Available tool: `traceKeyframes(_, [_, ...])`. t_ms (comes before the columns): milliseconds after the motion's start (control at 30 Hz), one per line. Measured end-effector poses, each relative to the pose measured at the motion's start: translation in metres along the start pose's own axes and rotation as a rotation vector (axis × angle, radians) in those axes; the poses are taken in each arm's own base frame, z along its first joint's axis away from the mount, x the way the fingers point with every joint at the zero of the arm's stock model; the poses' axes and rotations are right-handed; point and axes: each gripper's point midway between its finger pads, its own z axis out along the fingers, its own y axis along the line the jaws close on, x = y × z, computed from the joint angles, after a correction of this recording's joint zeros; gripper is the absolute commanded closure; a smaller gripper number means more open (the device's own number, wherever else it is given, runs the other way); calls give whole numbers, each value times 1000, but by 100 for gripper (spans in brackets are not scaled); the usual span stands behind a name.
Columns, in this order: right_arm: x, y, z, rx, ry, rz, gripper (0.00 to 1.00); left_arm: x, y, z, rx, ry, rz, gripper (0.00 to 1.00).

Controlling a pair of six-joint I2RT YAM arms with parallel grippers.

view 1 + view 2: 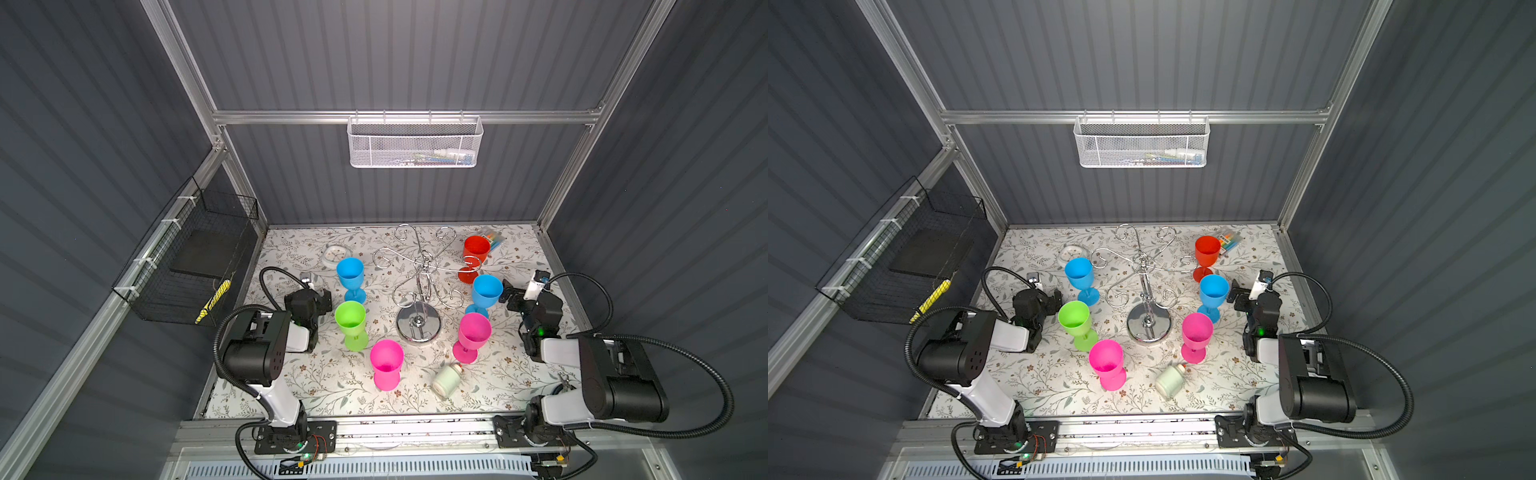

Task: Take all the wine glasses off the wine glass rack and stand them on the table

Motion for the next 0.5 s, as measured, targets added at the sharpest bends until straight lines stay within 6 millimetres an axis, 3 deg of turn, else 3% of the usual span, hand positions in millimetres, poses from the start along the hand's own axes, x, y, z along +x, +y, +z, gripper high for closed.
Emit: traceKeyframes(500, [4, 2, 1, -7, 23, -15, 1, 0, -1, 0, 7, 0, 0, 0])
